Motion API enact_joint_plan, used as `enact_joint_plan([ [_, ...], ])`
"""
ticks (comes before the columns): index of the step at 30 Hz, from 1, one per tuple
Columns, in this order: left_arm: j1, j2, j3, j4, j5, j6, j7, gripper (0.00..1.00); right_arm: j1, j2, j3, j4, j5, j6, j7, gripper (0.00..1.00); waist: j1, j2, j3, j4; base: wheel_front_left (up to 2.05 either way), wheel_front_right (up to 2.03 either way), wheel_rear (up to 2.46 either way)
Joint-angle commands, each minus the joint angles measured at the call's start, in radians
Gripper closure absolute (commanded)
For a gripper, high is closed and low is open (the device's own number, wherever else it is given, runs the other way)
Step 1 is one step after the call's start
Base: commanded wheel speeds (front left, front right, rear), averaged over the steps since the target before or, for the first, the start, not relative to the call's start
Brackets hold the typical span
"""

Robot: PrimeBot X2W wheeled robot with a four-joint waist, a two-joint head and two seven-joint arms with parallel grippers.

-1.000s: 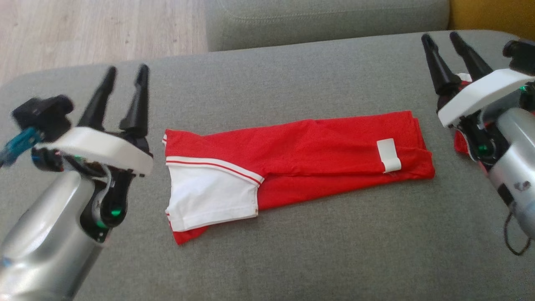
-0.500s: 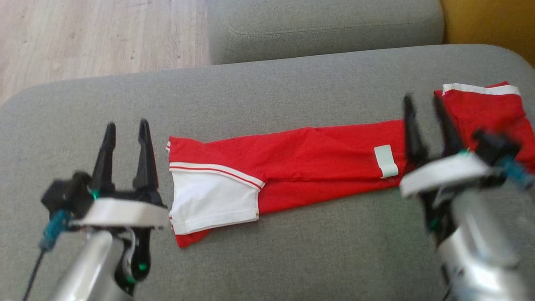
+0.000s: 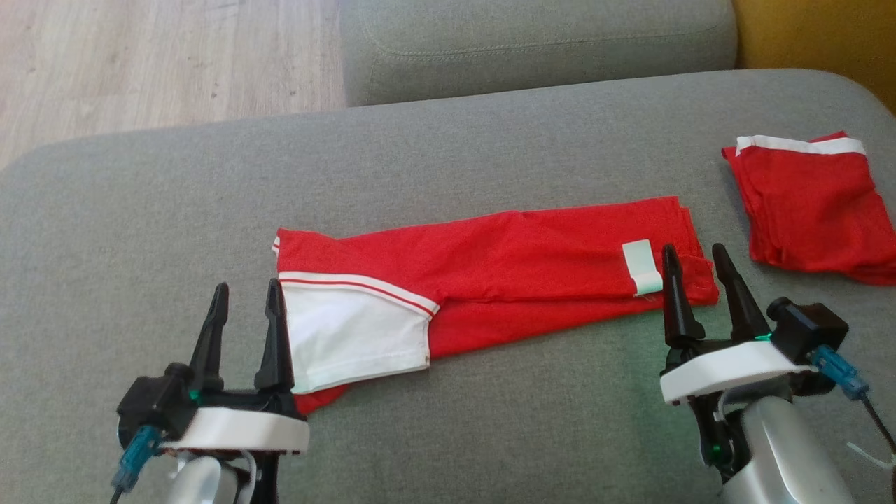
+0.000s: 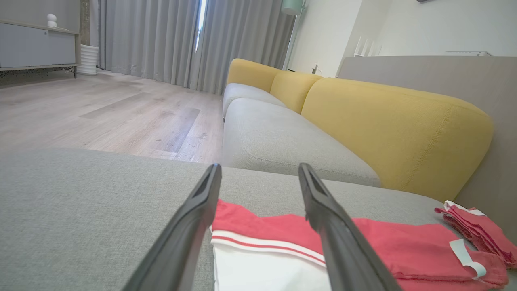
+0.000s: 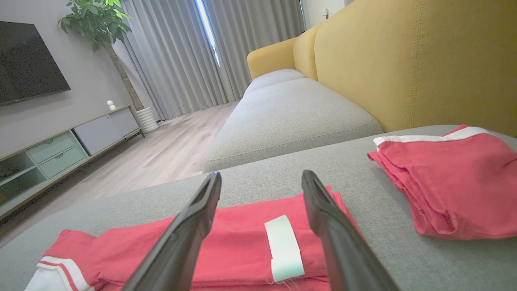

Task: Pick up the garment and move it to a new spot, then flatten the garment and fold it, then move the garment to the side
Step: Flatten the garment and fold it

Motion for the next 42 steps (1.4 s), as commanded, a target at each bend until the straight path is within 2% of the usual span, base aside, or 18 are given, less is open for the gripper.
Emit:
enact_joint_plan([
  [1, -0.03, 0.002, 0.047, -0.025, 0.013, -0.006, -0.008, 0.0, -0.035, 0.006, 0.025, -0.033, -0.001, -0.001, -0.011, 0.0, 0.0, -0.0001, 0.003, 0.002, 0.0, 0.0, 0.0],
  [5, -0.044, -0.028, 0.087, -0.013, 0.052, -0.041, -0.008, 0.0, -0.068, 0.006, 0.02, -0.018, -0.025, -0.001, -0.011, 0.0, 0.0, -0.0001, 0.028, 0.01, 0.0, 0.0, 0.0],
  [7, -0.055, -0.037, 0.094, -0.012, 0.067, -0.052, -0.008, 0.0, -0.093, 0.006, -0.016, 0.012, -0.032, -0.001, -0.011, 0.0, 0.0, -0.0001, 0.044, 0.014, 0.0, 0.0, 0.0],
  [16, -0.106, -0.065, 0.09, 0.018, 0.112, -0.082, -0.008, 0.0, -0.263, 0.006, -0.208, 0.319, -0.057, -0.001, 0.016, 0.0, 0.0, -0.0001, 0.123, 0.047, 0.0, 0.0, 0.0],
  [22, -0.126, -0.077, 0.074, 0.035, 0.126, -0.092, -0.008, 0.0, -0.348, 0.006, -0.314, 0.524, -0.126, -0.001, 0.025, 0.0, 0.0, -0.0001, 0.149, 0.068, 0.0, 0.0, 0.0],
  [27, -0.132, -0.081, 0.072, 0.043, 0.128, -0.095, -0.008, 0.0, -0.386, 0.006, -0.345, 0.644, -0.148, -0.001, 0.029, 0.0, 0.0, -0.0001, 0.155, 0.073, 0.0, 0.0, 0.0],
  [31, -0.137, -0.083, 0.08, 0.047, 0.13, -0.097, -0.008, 0.0, -0.424, 0.006, -0.324, 0.742, -0.134, -0.001, 0.028, 0.0, 0.0, -0.0001, 0.157, 0.07, 0.0, 0.0, 0.0],
  [32, -0.138, -0.084, 0.083, 0.048, 0.131, -0.097, -0.008, 0.0, -0.433, 0.006, -0.315, 0.761, -0.126, -0.001, 0.025, 0.16, 0.0, -0.0001, 0.157, 0.067, 0.0, 0.0, 0.0],
  [33, -0.139, -0.084, 0.086, 0.049, 0.131, -0.098, -0.008, 0.0, -0.44, 0.006, -0.306, 0.774, -0.12, -0.001, 0.02, 0.62, 0.0, -0.0001, 0.156, 0.064, 0.0, 0.0, 0.0],
  [34, -0.138, -0.084, 0.089, 0.05, 0.132, -0.098, -0.008, 0.0, -0.448, 0.006, -0.297, 0.783, -0.113, -0.001, 0.015, 1.0, 0.0, -0.0001, 0.153, 0.06, 0.0, 0.0, 0.0],
  [38, -0.135, -0.086, 0.095, 0.053, 0.137, -0.099, -0.008, 0.0, -0.461, 0.006, -0.286, 0.772, -0.115, -0.001, -0.004, 1.0, 0.0, -0.0001, 0.14, 0.043, 0.0, 0.0, 0.0],
  [42, -0.129, -0.087, 0.097, 0.053, 0.139, -0.1, -0.008, 0.0, -0.451, -0.013, -0.334, 0.713, -0.144, -0.001, -0.01, 1.0, 0.0, -0.0001, 0.119, 0.029, 0.0, 0.0, 0.0],
])
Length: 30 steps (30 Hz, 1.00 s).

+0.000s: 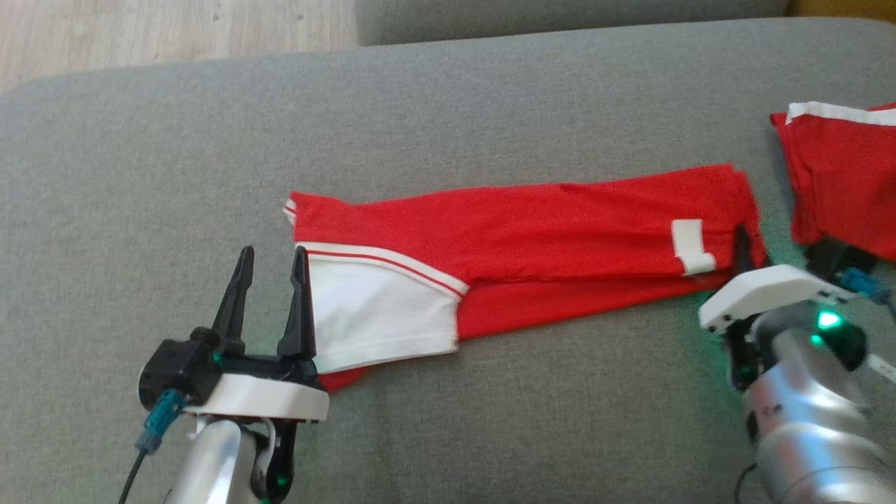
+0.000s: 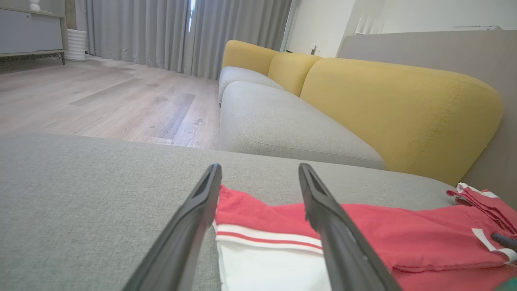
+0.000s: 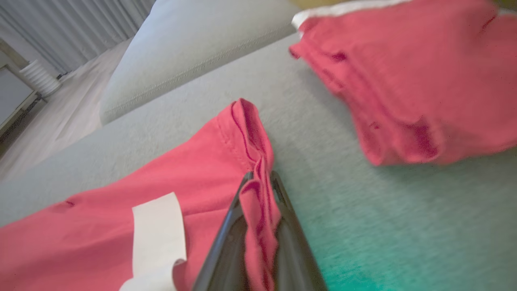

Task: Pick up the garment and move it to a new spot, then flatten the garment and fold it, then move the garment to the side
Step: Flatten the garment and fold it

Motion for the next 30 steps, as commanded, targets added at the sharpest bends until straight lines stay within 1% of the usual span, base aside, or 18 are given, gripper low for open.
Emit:
enact_joint_plan([
  [1, -0.032, 0.003, 0.036, -0.026, 0.006, -0.005, -0.008, 0.0, 0.001, -0.017, 0.005, -0.049, -0.014, -0.001, -0.013, 1.0, 0.0, 0.0, -0.011, -0.007, 0.0, 0.0, 0.0],
  [4, -0.026, 0.002, 0.036, -0.028, 0.004, -0.005, -0.008, 0.0, 0.023, -0.048, -0.042, -0.1, -0.04, -0.001, -0.014, 1.0, 0.0, 0.0, -0.029, -0.013, 0.0, 0.0, 0.0],
  [9, -0.017, 0.001, 0.037, -0.034, 0.0, -0.006, -0.008, 0.0, 0.042, -0.089, -0.121, -0.137, -0.082, -0.001, -0.014, 1.0, 0.0, 0.0, -0.054, -0.02, 0.0, 0.0, 0.0],
  [13, -0.011, 0.0, 0.037, -0.038, -0.006, -0.006, -0.008, 0.0, 0.042, -0.07, -0.142, -0.161, -0.107, -0.001, -0.014, 1.0, 0.0, 0.0, -0.076, -0.021, 0.0, 0.0, 0.0],
  [16, -0.004, 0.0, 0.044, -0.042, -0.009, -0.006, -0.008, 0.0, 0.039, -0.035, -0.121, -0.179, -0.109, -0.001, -0.014, 1.0, 0.0, 0.0, -0.094, -0.018, 0.0, 0.0, 0.0],
  [19, 0.006, -0.001, 0.06, -0.043, -0.008, -0.006, -0.008, 0.0, 0.036, -0.005, -0.067, -0.195, -0.097, -0.001, -0.014, 1.0, 0.0, 0.0, -0.118, -0.011, 0.0, 0.0, 0.0],
  [22, 0.014, 0.001, 0.077, -0.042, -0.007, -0.006, -0.008, 0.0, 0.037, 0.01, 0.011, -0.207, -0.055, -0.001, -0.013, 1.0, 0.0, 0.0, -0.143, 0.003, 0.0, 0.0, 0.0],
  [23, 0.016, 0.002, 0.079, -0.041, -0.007, -0.006, -0.008, 0.0, 0.035, 0.011, 0.053, -0.205, -0.013, -0.001, -0.011, 1.0, 0.0, 0.0, -0.152, 0.012, 0.0, 0.0, 0.0],
  [25, 0.02, 0.006, 0.083, -0.039, -0.007, -0.006, -0.008, 0.0, 0.035, 0.011, 0.18, -0.204, 0.106, -0.001, -0.001, 1.0, 0.0, 0.0, -0.167, 0.029, 0.0, 0.0, 0.0],
  [28, 0.026, 0.013, 0.097, -0.044, -0.004, -0.006, -0.008, 0.0, 0.057, 0.012, 0.36, -0.246, 0.26, -0.001, 0.012, 1.0, 0.0, 0.0, -0.18, 0.058, 0.0, 0.0, 0.0],
  [29, 0.026, 0.013, 0.097, -0.044, -0.004, -0.006, -0.008, 0.0, 0.057, 0.012, 0.36, -0.246, 0.26, -0.001, 0.012, 1.0, 0.0, 0.0, -0.18, 0.058, 0.0, 0.0, 0.0],
  [30, 0.028, 0.016, 0.101, -0.045, -0.003, -0.006, -0.008, 0.0, 0.066, 0.012, 0.407, -0.262, 0.3, -0.001, 0.014, 1.0, 0.0, 0.0, -0.184, 0.069, 0.0, 0.0, 0.0],
])
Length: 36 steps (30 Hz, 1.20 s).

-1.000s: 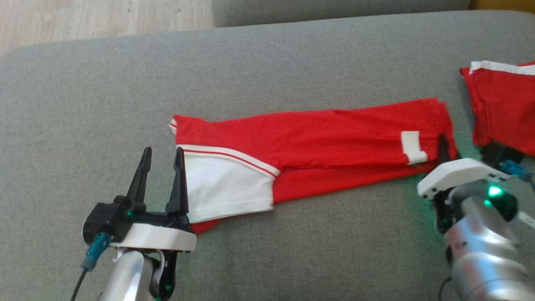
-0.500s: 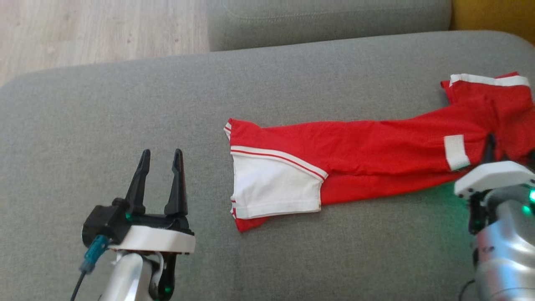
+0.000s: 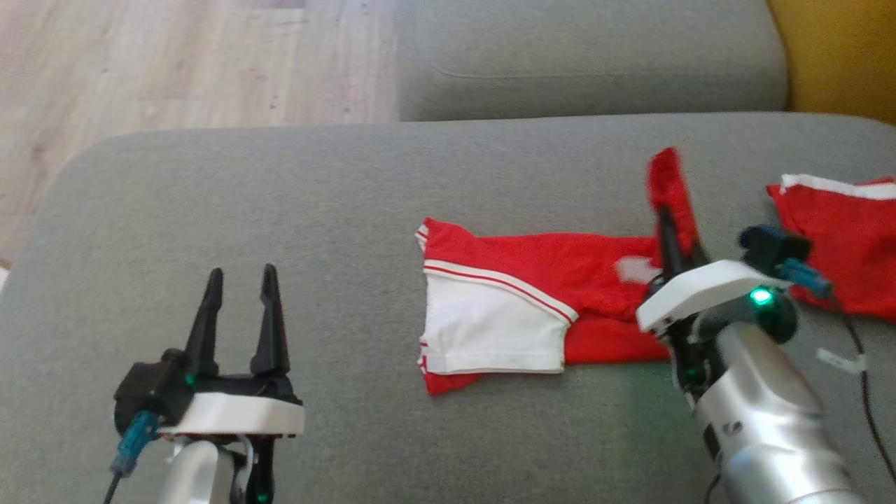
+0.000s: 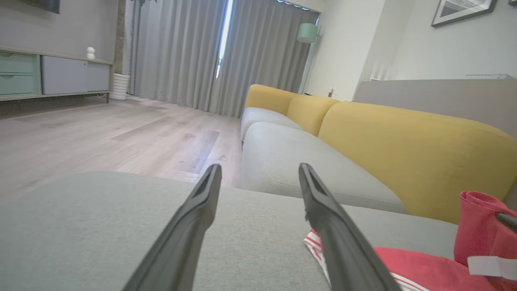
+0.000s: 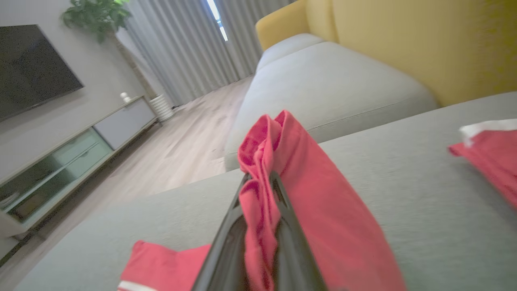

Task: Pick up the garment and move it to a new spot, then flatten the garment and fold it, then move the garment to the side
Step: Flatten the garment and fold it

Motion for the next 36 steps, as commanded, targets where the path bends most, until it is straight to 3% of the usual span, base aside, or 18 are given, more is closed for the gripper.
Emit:
enact_joint_plan([
  [1, -0.02, 0.018, 0.046, -0.036, 0.002, -0.005, -0.008, 0.0, -0.007, 0.01, 0.066, -0.046, 0.034, -0.001, 0.004, 1.0, 0.0001, 0.0, -0.015, 0.03, 0.0, 0.0, 0.0],
  [8, -0.022, 0.033, 0.058, -0.031, 0.004, -0.002, -0.008, 0.0, 0.004, 0.01, 0.276, -0.089, 0.19, -0.001, 0.004, 1.0, 0.0001, 0.0, -0.015, 0.116, 0.0, 0.0, 0.0],
  [18, -0.04, 0.034, 0.022, -0.021, -0.002, -0.003, -0.007, 0.0, -0.041, 0.011, 0.487, 0.004, 0.328, -0.001, -0.005, 1.0, 0.0001, 0.0, 0.032, 0.235, 0.0, 0.0, 0.0],
  [30, -0.06, 0.028, -0.001, -0.007, -0.015, -0.003, -0.007, 0.0, -0.037, 0.011, 0.629, 0.053, 0.429, -0.001, -0.024, 1.0, 0.0001, 0.0, 0.068, 0.281, 0.0, 0.0, 0.0],
  [31, -0.06, 0.028, -0.001, -0.006, -0.015, -0.003, -0.007, 0.0, -0.035, 0.011, 0.649, 0.04, 0.434, -0.001, -0.024, 0.82, 0.0001, 0.0, 0.07, 0.281, 0.0, 0.0, 0.0],
  [32, -0.061, 0.028, -0.001, -0.005, -0.016, -0.003, -0.007, 0.0, -0.032, 0.011, 0.665, 0.027, 0.443, -0.001, -0.025, 0.0, 0.0001, 0.0, 0.072, 0.279, 0.0, 0.0, 0.0],
  [36, -0.063, 0.03, 0.005, 0.002, -0.017, -0.002, -0.008, 0.0, -0.022, 0.011, 0.756, -0.022, 0.482, -0.001, -0.022, 0.0, 0.0001, 0.0, 0.073, 0.263, 0.0, 0.0, 0.0],
])
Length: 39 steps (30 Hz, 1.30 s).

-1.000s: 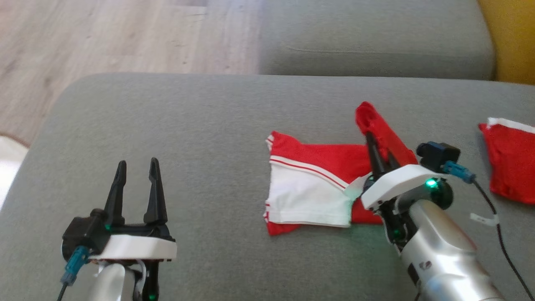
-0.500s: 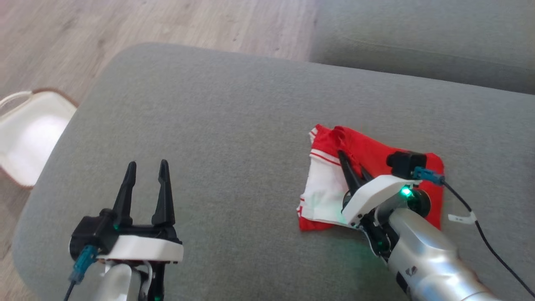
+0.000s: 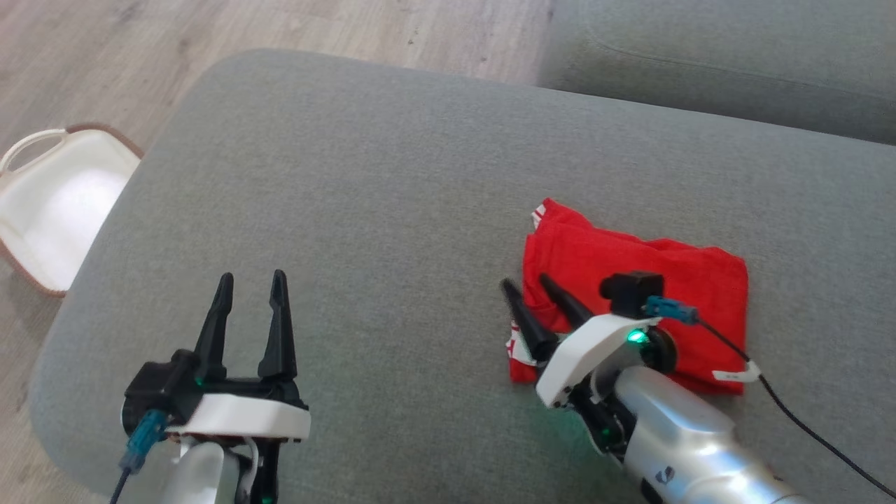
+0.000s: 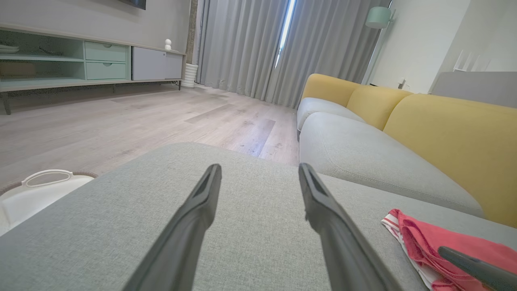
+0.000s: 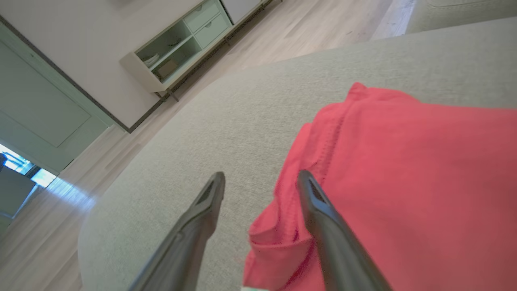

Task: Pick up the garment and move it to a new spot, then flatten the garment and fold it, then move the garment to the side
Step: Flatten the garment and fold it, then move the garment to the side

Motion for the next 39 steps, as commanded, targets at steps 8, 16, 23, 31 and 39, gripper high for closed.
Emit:
enact_joint_plan([
  [8, -0.062, 0.016, 0.04, -0.03, -0.007, -0.002, -0.008, 0.0, -0.056, 0.011, 0.069, -0.096, 0.058, -0.001, -0.012, 0.0, -0.0001, 0.0, -0.02, -0.08, 0.0, 0.0, 0.0],
  [16, -0.051, 0.015, 0.059, -0.061, -0.006, -0.002, -0.008, 0.0, -0.09, -0.017, -0.288, -0.111, -0.301, -0.001, -0.014, 0.0, -0.0001, 0.0, -0.037, -0.215, 0.0, 0.0, 0.0],
  [23, -0.044, 0.006, 0.08, -0.083, 0.0, -0.002, -0.008, 0.0, 0.069, -0.036, -0.652, -0.315, -0.633, -0.001, -0.014, 0.0, -0.0001, 0.0, -0.042, -0.311, 0.0, 0.0, 0.0],
  [31, -0.011, -0.008, 0.104, -0.089, 0.011, -0.004, -0.008, 0.0, 0.238, 0.002, -0.794, -0.501, -0.778, -0.001, -0.014, 0.0, -0.0001, 0.0, -0.042, -0.373, 0.0, 0.0, 0.0],
  [39, 0.034, -0.018, 0.117, -0.09, 0.022, -0.005, -0.008, 0.0, 0.347, 0.011, -0.778, -0.56, -0.752, -0.001, -0.014, 0.0, -0.0001, 0.0, -0.048, -0.391, 0.0, 0.0, 0.0],
])
